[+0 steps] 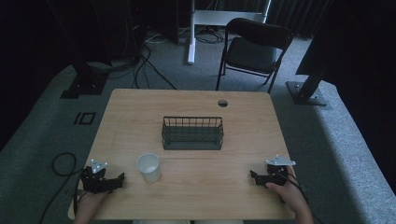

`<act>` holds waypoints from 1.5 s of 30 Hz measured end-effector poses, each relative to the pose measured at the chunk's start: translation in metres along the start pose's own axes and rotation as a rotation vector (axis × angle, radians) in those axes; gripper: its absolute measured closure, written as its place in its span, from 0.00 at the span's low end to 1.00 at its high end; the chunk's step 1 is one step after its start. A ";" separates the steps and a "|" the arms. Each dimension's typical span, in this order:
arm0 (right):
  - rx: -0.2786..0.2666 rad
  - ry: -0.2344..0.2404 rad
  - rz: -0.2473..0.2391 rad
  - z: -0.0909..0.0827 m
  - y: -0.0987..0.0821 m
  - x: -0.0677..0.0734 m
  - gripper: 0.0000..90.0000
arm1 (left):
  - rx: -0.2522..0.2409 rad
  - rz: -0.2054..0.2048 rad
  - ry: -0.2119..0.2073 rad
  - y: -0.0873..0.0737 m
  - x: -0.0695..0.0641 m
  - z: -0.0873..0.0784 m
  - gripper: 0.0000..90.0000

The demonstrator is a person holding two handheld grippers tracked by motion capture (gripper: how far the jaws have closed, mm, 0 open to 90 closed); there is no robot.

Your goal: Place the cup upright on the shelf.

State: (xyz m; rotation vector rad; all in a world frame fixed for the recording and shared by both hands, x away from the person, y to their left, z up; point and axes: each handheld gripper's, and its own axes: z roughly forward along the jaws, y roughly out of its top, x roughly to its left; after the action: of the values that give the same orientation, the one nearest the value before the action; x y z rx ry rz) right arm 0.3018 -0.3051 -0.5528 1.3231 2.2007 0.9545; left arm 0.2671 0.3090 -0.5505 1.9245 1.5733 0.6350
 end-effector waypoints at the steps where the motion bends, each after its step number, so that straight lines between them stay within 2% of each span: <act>1: 0.000 0.000 -0.001 0.000 0.000 0.000 0.13 | 0.001 0.001 0.000 0.000 0.000 0.000 0.01; 12: -0.005 -0.015 -0.006 0.003 0.005 0.002 0.15 | 0.002 0.001 0.000 0.000 0.000 0.000 0.01; 24: -0.048 0.049 -0.029 0.002 0.020 0.014 0.15 | 0.001 0.002 0.000 0.000 0.000 0.000 0.01; 40: -0.067 0.127 -0.066 0.007 0.034 0.034 0.15 | 0.000 0.000 0.000 0.000 0.000 0.000 0.01; 45: -0.075 0.146 -0.090 0.010 0.040 0.042 0.15 | 0.000 0.000 0.000 0.000 0.000 0.000 0.01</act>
State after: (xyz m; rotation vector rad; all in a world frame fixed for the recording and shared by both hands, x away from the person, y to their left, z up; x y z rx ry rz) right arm 0.3124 -0.2514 -0.5307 1.1431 2.2865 1.1190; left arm 0.2671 0.3090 -0.5504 1.9247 1.5734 0.6350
